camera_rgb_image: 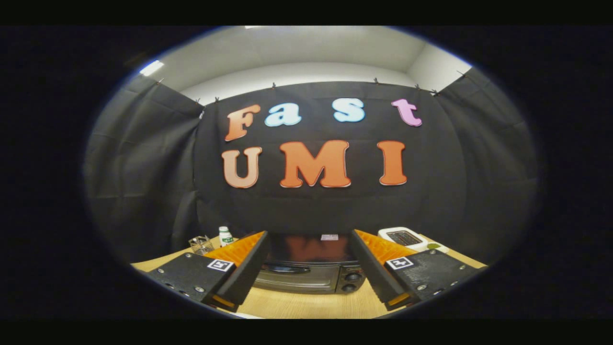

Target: Open the toaster oven, put the food inside, and close the toaster oven door.

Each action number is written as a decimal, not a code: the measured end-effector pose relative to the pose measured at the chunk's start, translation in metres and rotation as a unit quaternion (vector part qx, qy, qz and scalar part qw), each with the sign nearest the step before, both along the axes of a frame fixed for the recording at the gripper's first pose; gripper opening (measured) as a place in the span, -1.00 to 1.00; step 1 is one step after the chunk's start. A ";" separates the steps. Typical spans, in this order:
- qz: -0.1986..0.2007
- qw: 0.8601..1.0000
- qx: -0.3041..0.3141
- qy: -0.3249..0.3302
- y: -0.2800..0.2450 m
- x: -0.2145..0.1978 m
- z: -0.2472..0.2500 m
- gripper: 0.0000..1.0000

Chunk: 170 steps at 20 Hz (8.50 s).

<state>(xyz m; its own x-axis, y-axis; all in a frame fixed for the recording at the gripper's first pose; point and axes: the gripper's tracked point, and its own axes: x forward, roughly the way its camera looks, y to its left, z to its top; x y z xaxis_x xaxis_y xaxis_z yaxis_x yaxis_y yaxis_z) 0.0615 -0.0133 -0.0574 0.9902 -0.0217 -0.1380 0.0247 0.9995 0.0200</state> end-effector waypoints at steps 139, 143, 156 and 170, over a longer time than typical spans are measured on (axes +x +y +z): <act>-0.016 0.961 0.187 0.201 0.103 0.016 -0.203 0.97; 0.006 0.967 0.145 0.208 0.107 -0.032 -0.192 0.97; 0.000 0.941 0.106 0.320 0.097 -0.140 -0.244 0.93; -0.012 0.922 0.116 0.369 0.076 -0.147 -0.277 0.91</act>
